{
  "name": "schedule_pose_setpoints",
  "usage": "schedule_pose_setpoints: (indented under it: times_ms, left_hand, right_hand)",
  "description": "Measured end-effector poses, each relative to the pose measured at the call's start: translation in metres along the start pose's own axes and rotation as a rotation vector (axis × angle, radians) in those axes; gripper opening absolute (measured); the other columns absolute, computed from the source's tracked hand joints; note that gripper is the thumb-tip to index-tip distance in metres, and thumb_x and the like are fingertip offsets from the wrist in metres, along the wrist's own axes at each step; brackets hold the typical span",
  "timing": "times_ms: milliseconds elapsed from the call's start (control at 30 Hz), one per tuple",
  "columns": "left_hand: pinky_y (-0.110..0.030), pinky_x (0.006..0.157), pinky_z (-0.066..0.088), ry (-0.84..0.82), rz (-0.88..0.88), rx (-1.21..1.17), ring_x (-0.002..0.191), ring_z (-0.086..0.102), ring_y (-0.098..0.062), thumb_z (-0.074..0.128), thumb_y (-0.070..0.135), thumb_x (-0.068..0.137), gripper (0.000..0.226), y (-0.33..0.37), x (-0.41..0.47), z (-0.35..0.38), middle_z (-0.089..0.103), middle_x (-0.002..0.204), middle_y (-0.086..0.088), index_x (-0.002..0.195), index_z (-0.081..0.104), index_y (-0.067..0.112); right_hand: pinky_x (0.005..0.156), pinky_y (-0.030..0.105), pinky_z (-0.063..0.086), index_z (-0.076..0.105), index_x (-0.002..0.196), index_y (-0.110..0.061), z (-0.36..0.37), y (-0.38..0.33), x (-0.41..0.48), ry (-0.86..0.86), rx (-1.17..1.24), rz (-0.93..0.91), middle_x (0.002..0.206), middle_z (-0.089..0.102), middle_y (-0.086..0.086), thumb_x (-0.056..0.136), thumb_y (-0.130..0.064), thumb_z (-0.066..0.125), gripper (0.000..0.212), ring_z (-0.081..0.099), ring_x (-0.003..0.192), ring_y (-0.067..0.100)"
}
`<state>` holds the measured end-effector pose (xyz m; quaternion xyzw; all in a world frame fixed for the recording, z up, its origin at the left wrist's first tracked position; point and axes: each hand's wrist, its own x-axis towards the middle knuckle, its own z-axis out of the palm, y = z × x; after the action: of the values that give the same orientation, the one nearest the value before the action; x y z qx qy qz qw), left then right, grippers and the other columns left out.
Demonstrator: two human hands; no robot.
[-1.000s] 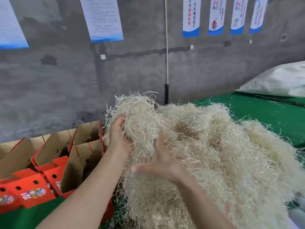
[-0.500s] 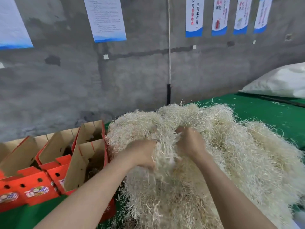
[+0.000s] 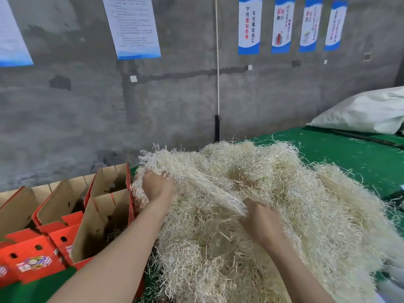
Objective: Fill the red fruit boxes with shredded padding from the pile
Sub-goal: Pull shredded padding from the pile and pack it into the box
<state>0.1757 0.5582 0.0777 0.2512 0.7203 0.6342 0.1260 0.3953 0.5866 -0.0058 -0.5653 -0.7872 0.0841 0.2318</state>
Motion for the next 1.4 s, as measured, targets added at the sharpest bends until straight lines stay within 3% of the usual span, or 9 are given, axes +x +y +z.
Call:
schedule_pose_setpoints:
  times_ms: [167, 433, 600, 733, 867, 1100, 1167, 1267, 1400]
  left_hand:
    - [-0.041, 0.096, 0.045, -0.152, -0.525, -0.515, 0.118, 0.051, -0.034, 0.033, 0.005, 0.096, 0.031, 0.016, 0.002, 0.001, 0.049, 0.133, -0.017, 0.123, 0.049, 0.003]
    - [-0.04, 0.062, 0.056, -0.203, -0.56, -0.811, 0.067, 0.059, -0.021, 0.027, 0.001, 0.095, 0.026, 0.029, 0.011, -0.016, 0.058, 0.083, -0.008, 0.104, 0.051, 0.008]
    - [-0.044, 0.073, 0.053, -0.271, -0.562, -0.83, 0.067, 0.057, -0.022, 0.029, 0.009, 0.098, 0.026, 0.038, 0.003, -0.02, 0.057, 0.076, -0.01, 0.084, 0.05, 0.006]
    - [-0.031, 0.053, 0.051, -0.322, -0.571, -0.862, 0.063, 0.056, -0.019, 0.033, 0.019, 0.098, 0.028, 0.049, -0.009, -0.022, 0.057, 0.07, -0.008, 0.079, 0.051, 0.01]
    - [-0.042, 0.065, 0.055, -0.499, -0.461, -0.823, 0.061, 0.063, -0.027, 0.033, 0.037, 0.098, 0.043, 0.054, -0.012, -0.039, 0.065, 0.064, -0.01, 0.074, 0.06, 0.013]
    - [-0.027, 0.091, 0.046, -0.89, -0.182, 0.501, 0.113, 0.057, -0.028, 0.037, 0.004, 0.098, 0.032, 0.026, -0.028, -0.033, 0.054, 0.127, -0.021, 0.128, 0.046, -0.002]
    - [-0.019, 0.061, 0.049, -0.8, 0.127, 0.814, 0.084, 0.061, -0.016, 0.047, 0.006, 0.092, 0.033, 0.029, -0.029, -0.026, 0.059, 0.111, -0.01, 0.125, 0.047, 0.0]
    - [-0.02, 0.043, 0.035, -0.465, 0.335, 0.543, 0.06, 0.056, -0.021, 0.054, -0.005, 0.081, 0.009, 0.034, -0.019, -0.019, 0.058, 0.072, -0.006, 0.089, 0.058, -0.002]
    - [-0.013, 0.037, 0.036, -0.169, 0.012, -0.187, 0.051, 0.046, -0.008, 0.042, -0.011, 0.087, 0.024, 0.044, -0.01, -0.018, 0.048, 0.073, -0.011, 0.071, 0.046, 0.006]
  right_hand:
    - [0.096, 0.038, 0.045, 0.048, 0.097, -0.026, 0.003, 0.009, -0.007, -0.008, 0.016, 0.008, 0.07, 0.054, -0.01, 0.086, -0.025, 0.059, 0.016, 0.055, 0.068, 0.007]
    - [0.095, 0.031, 0.047, 0.032, 0.136, -0.024, -0.025, 0.003, -0.013, -0.268, 0.28, 0.037, 0.119, 0.056, -0.004, 0.07, -0.032, 0.076, 0.079, 0.058, 0.101, 0.012]
    - [0.115, 0.046, 0.017, -0.007, 0.143, -0.045, -0.082, -0.048, -0.013, -0.213, 0.47, -0.237, 0.153, 0.007, -0.014, 0.039, -0.078, 0.06, 0.128, 0.009, 0.141, 0.013]
    - [0.112, 0.045, 0.027, 0.014, 0.145, -0.028, -0.05, -0.098, 0.0, -0.175, 0.429, -0.215, 0.142, 0.037, -0.006, 0.072, -0.058, 0.061, 0.092, 0.035, 0.13, 0.014]
    - [0.043, 0.007, 0.036, 0.057, 0.101, -0.007, -0.022, -0.078, 0.026, -0.166, 0.301, -0.112, 0.077, 0.055, -0.002, 0.094, -0.022, 0.052, 0.017, 0.047, 0.055, 0.002]
    - [0.047, 0.021, 0.037, 0.053, 0.12, -0.016, -0.027, -0.067, 0.05, 0.063, 0.234, -0.086, 0.081, 0.061, 0.003, 0.09, 0.003, 0.047, 0.036, 0.056, 0.064, 0.015]
    - [0.052, 0.02, 0.047, 0.053, 0.122, -0.013, -0.024, -0.062, 0.049, 0.109, 0.224, -0.091, 0.08, 0.061, 0.0, 0.085, 0.008, 0.05, 0.042, 0.058, 0.065, 0.014]
    - [0.049, 0.024, 0.051, 0.051, 0.122, -0.009, -0.015, -0.047, 0.042, 0.153, 0.138, -0.089, 0.065, 0.058, -0.004, 0.085, 0.01, 0.038, 0.044, 0.057, 0.054, 0.012]
    - [0.04, 0.02, 0.044, 0.051, 0.099, -0.02, 0.008, -0.023, 0.031, 0.079, 0.05, -0.009, 0.056, 0.047, -0.009, 0.096, -0.004, 0.031, 0.026, 0.042, 0.042, 0.006]
